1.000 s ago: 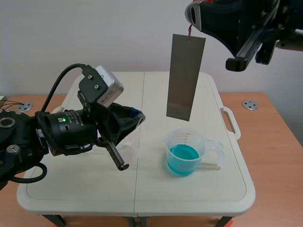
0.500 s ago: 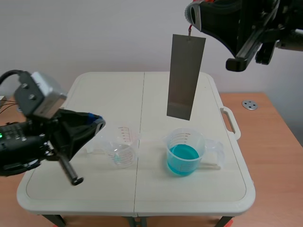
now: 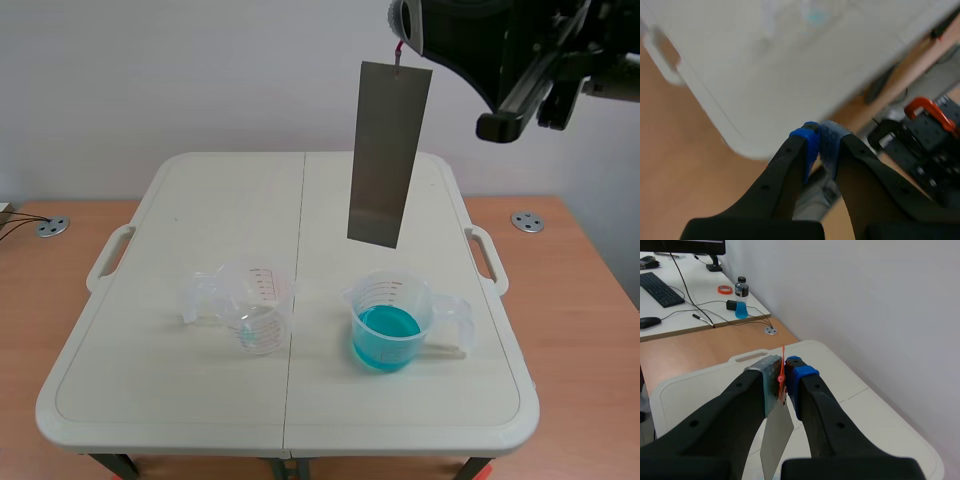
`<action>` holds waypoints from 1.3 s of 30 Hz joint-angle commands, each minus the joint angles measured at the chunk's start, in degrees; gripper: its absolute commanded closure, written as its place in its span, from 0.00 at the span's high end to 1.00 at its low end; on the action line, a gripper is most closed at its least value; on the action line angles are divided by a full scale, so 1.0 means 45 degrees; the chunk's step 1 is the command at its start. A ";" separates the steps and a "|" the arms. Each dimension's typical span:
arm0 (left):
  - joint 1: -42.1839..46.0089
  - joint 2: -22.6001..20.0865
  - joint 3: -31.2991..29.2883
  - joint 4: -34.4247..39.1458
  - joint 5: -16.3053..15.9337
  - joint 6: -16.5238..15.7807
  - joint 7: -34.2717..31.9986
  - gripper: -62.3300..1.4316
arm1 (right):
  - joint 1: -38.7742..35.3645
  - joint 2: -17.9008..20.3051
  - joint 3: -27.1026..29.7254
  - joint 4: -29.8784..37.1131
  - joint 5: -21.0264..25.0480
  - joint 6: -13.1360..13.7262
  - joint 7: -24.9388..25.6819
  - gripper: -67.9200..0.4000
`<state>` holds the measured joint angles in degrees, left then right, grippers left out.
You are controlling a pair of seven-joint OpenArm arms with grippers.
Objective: Hold the metal plate by the orange handle, dip it into the blue solution, take it out and point at it, then put the plate back in the beaker on the left.
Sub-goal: 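Raise the plate and point at it, then put the plate into the left beaker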
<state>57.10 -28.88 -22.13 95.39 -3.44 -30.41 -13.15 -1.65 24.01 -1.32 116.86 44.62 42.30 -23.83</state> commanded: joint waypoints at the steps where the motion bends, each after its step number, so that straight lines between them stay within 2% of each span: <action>1: 0.0602 0.0063 0.0097 -0.0015 -0.0121 -0.0024 -0.0165 0.05 | 0.0384 0.0097 -0.0243 0.0175 0.0165 0.0092 0.0219 0.02; 6: 0.2113 0.0311 0.0092 -0.0646 -0.0029 -0.0029 -0.0117 0.05 | 0.0884 0.0092 -0.0816 0.0102 0.0146 0.0092 0.0228 0.02; 12: 0.2225 0.1209 0.0136 -0.2113 0.0073 -0.0034 0.0170 0.05 | 0.1588 0.0024 -0.1511 -0.0185 0.0141 0.0068 0.0228 0.02; 17: 0.2079 0.1700 0.0719 -0.3177 0.1001 -0.0039 0.0238 0.05 | 0.2161 -0.0199 -0.2064 -0.0559 0.0141 0.0034 0.0233 0.02; 23: 0.1447 0.1792 0.1899 -0.4376 0.1700 -0.0034 0.0515 0.05 | 0.2871 -0.0432 -0.2846 -0.1141 0.0121 -0.0068 0.0180 0.02; 29: 0.0491 0.1792 0.2603 -0.5387 0.1700 -0.0034 0.1559 0.05 | 0.3512 -0.1020 -0.3347 -0.1982 0.0083 -0.0112 0.0175 0.02; 39: -0.0112 0.1792 0.2652 -0.6105 0.1685 -0.0034 0.1647 0.05 | 0.4303 -0.2040 -0.4337 -0.3385 -0.0967 -0.0155 0.0185 0.02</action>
<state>55.72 -20.82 -9.82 67.37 4.49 -30.20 -5.37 16.21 15.16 -20.75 101.41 39.86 41.80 -23.90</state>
